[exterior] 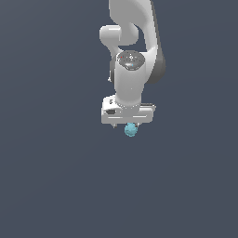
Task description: Pick up the object and move it to a goal position.
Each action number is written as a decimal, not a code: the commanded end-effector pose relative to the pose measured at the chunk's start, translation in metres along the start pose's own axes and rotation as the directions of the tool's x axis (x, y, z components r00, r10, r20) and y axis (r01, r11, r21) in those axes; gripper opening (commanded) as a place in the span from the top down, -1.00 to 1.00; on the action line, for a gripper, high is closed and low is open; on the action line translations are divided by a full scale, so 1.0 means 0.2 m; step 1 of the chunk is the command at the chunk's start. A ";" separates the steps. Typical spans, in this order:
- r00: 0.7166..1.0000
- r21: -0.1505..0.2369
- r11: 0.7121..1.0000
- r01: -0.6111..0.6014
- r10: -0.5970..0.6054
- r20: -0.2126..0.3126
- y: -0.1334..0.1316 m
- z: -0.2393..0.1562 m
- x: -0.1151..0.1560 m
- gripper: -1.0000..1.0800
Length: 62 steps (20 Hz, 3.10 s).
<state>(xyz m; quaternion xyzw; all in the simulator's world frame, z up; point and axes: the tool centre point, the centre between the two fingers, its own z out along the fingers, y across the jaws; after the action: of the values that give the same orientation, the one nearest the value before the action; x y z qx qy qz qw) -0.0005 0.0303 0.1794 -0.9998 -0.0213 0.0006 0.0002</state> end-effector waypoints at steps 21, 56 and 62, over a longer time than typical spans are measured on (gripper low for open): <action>0.999 0.019 0.999 -0.040 0.040 0.013 -0.05 0.06 -0.04 -0.92; 0.864 0.000 0.864 -0.503 0.503 -0.001 -0.21 0.45 -0.37 -0.92; 0.864 0.000 0.864 -0.504 0.504 -0.001 -0.21 0.53 -0.38 -0.92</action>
<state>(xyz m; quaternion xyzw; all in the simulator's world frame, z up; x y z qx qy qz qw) -0.0768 0.0692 0.0793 -0.9707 0.2403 -0.0002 0.0002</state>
